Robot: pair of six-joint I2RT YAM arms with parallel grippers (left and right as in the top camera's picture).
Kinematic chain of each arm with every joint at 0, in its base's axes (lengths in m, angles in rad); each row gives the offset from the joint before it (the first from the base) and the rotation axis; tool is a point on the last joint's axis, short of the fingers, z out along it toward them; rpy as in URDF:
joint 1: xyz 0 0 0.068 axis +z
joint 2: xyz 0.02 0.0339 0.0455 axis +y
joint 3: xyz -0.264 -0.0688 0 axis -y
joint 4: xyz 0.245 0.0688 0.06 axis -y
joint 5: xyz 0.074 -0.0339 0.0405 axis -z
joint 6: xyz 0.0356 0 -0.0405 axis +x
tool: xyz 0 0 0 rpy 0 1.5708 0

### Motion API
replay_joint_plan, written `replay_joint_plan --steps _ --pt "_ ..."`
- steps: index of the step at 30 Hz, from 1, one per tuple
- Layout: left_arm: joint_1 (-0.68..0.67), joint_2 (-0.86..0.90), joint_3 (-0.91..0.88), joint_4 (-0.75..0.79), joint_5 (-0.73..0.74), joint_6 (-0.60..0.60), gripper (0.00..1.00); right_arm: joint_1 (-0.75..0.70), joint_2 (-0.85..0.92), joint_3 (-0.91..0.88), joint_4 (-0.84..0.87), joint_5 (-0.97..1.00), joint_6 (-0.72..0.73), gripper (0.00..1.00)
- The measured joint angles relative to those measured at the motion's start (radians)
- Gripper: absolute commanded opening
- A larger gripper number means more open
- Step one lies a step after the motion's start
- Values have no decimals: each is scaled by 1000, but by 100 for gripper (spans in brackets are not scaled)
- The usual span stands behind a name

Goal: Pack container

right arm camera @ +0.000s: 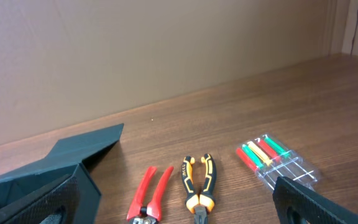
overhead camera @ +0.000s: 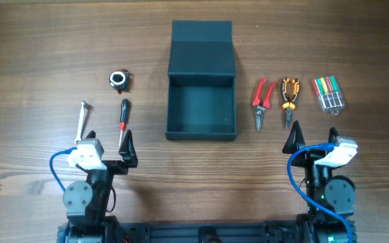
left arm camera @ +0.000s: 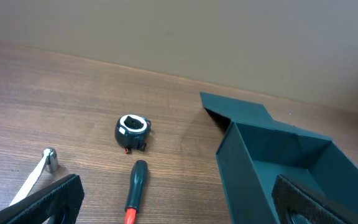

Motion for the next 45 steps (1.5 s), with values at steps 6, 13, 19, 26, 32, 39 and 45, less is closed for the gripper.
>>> replay_joint_plan --steps 6,13,19,26,32,39,45 --pt "0 0 0 0 0 0 100 0 0 0 0 0 0 100" --pt "0 0 0 0 0 0 100 0 0 0 0 0 0 100" --pt "0 0 0 0 0 0 100 0 0 0 0 0 0 100" --pt "0 0 0 0 0 0 100 0 0 0 0 0 0 100" --pt "0 0 0 0 0 0 100 0 0 0 0 0 0 100" --pt "0 0 0 19 0 0 100 0 0 0 0 0 0 100" --pt "0 0 0 4 93 -34 100 0 0 0 0 0 111 100"
